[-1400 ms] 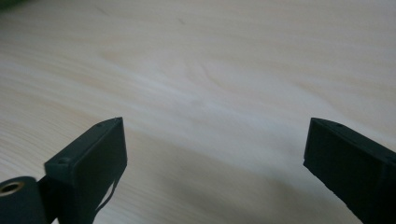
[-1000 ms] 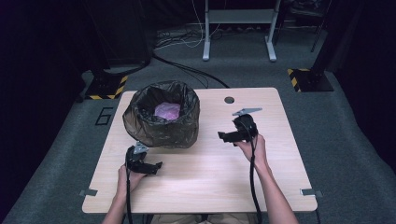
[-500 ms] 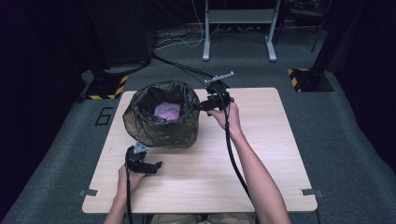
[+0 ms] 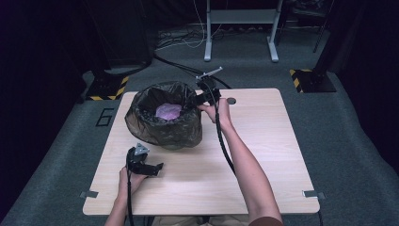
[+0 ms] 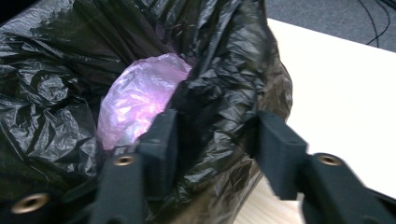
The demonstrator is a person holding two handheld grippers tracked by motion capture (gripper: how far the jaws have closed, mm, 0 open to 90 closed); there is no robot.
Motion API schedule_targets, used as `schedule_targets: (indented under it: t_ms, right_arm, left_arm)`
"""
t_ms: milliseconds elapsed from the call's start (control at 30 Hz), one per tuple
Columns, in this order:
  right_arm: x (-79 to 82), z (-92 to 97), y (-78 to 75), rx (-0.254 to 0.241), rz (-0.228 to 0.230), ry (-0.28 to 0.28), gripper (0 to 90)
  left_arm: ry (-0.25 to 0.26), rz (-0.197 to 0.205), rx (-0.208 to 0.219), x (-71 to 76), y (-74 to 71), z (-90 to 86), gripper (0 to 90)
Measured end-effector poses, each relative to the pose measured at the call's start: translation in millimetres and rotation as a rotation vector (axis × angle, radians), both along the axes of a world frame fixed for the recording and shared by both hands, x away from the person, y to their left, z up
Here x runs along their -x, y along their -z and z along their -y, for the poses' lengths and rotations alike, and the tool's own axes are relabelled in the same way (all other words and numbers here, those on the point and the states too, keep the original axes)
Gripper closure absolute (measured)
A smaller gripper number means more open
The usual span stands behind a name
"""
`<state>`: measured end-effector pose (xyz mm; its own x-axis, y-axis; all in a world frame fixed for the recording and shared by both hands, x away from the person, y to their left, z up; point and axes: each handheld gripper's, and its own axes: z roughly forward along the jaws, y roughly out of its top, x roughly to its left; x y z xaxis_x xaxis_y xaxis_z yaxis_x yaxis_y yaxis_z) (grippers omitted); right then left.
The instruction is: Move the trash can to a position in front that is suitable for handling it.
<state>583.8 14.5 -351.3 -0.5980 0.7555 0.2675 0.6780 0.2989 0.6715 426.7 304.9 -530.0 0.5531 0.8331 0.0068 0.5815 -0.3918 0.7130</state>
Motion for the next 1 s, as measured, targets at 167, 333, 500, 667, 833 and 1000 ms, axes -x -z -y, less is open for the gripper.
schedule_targets:
  t_ms: [167, 333, 500, 667, 833, 1000]
  right_arm:
    - [2.2, -11.6, 0.5, 0.084, 0.015, 0.031, 61.2]
    - [3.6, -9.7, 0.4, 0.118, 0.033, 0.062, 66.7]
    - [8.0, -1.1, 0.5, 0.126, 0.049, 0.079, 68.0]
    - [11.5, 13.5, 1.0, 0.117, 0.048, 0.091, 68.3]
    - [14.4, 26.4, 0.9, 0.117, 0.048, 0.098, 68.4]
    - [18.4, 41.8, 0.7, 0.112, 0.043, 0.105, 68.3]
  left_arm:
    - [0.004, 0.001, 0.001, 0.4, 0.1, 0.1, 0.3]
    - [-0.002, -0.002, 0.001, 1.2, 0.0, 0.3, 0.3]
    - [0.002, 0.002, 0.001, 0.8, 0.1, 0.3, 0.3]
    - [0.003, 0.001, -0.001, 0.9, -0.1, 0.2, 0.3]
    - [0.003, 0.0, 0.0, 1.0, 0.0, 0.2, 0.3]
    - [-0.002, -0.004, 0.006, 1.2, 0.2, 0.7, 0.3]
